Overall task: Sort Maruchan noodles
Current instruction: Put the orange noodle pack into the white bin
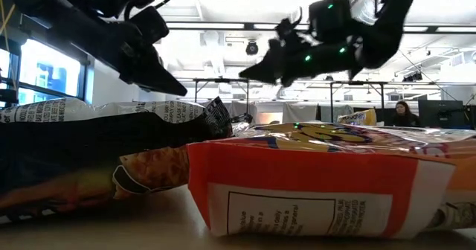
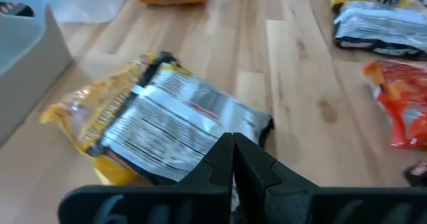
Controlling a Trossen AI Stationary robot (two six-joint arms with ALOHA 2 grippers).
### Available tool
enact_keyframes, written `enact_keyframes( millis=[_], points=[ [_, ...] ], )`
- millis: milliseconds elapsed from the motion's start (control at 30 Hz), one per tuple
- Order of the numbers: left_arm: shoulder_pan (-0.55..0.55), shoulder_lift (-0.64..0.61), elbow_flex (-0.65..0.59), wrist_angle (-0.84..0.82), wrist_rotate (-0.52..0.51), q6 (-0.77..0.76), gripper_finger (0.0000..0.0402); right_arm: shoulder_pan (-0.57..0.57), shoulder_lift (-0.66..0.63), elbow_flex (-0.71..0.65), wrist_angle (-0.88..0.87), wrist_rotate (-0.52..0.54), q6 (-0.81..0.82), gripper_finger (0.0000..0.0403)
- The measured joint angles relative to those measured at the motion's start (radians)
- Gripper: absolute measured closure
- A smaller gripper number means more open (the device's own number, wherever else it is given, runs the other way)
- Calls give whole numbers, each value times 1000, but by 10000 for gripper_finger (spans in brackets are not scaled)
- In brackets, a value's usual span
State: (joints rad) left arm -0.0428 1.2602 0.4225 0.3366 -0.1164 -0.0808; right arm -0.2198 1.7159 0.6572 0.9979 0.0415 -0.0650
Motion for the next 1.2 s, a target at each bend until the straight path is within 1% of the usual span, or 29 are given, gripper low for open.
enact_keyframes(
  millis=[100, 167, 233, 367, 467, 633, 833, 900, 1033, 1200],
  points=[
    [-25, -3, 0, -15, -2, -29, 399, 11, -96, -50, -42, 15, -17, 403],
    [-43, -8, 14, -75, -21, -62, 394, 14, -164, -79, -89, 26, -29, 403],
    [-61, -18, 47, -186, -54, -87, 386, 13, -234, -99, -140, 34, -31, 403],
    [-106, -18, 137, -443, -163, -114, 365, 13, -349, -125, -248, 64, -33, 403],
    [-135, -16, 201, -585, -198, -165, 349, 13, -406, -133, -310, 87, -31, 403],
    [-172, -16, 280, -821, -206, -334, 321, 13, -428, -135, -375, 89, -22, 403],
    [-237, -16, 372, -1168, -284, -523, 291, 13, -420, -135, -389, 89, -24, 403],
    [-245, -16, 387, -1265, -281, -618, 283, 13, -421, -135, -389, 89, -27, 403],
    [-244, -30, 374, -1374, -267, -751, 273, 13, -420, -135, -389, 89, -29, 403],
    [-204, -95, 344, -1390, -257, -782, 270, 13, -420, -135, -389, 88, -29, 403]
  ],
)
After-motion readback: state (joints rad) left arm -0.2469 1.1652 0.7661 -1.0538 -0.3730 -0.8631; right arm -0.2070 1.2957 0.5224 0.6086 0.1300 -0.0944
